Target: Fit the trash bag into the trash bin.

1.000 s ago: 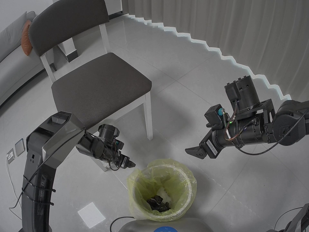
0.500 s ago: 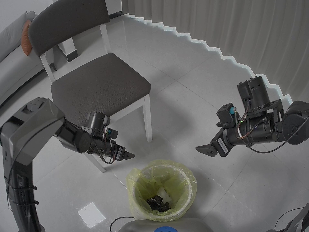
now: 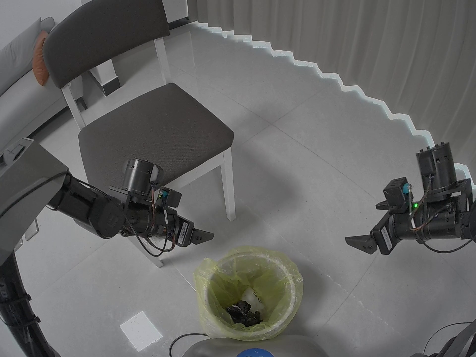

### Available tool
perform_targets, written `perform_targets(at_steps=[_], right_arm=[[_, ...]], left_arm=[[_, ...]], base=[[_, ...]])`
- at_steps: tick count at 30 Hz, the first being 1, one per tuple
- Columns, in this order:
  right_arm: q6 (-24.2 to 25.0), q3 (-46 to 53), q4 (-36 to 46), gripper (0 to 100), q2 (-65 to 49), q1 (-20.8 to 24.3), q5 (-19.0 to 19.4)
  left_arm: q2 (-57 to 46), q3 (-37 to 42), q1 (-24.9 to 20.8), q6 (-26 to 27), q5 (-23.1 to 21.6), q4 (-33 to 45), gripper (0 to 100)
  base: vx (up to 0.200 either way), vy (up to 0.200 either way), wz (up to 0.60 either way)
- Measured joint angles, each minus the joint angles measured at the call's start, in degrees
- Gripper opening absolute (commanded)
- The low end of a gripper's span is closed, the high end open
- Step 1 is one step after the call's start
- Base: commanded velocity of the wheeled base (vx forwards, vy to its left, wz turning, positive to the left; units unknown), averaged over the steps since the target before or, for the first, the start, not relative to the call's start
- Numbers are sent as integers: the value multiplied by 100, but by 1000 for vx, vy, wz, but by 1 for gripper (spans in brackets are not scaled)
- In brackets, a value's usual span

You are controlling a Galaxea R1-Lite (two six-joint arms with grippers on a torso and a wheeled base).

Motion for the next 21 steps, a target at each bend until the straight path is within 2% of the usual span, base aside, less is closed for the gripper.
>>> perform_targets(at_steps=[7,13,21], right_arm=[[7,369,-43,100,-522,-330,6],[32,684,-43,100,-959,-761,0],[416,1274,-51,100,-1781,-1224,9]], left_arm=[[-642,457,-72,-68,-83,-310,100],[-1381,896,60,-161,-313,-578,100],[-2263,1492,271,-405,-324,-1363,100]], base=[[0,0,0],[0,0,0],[0,0,0]])
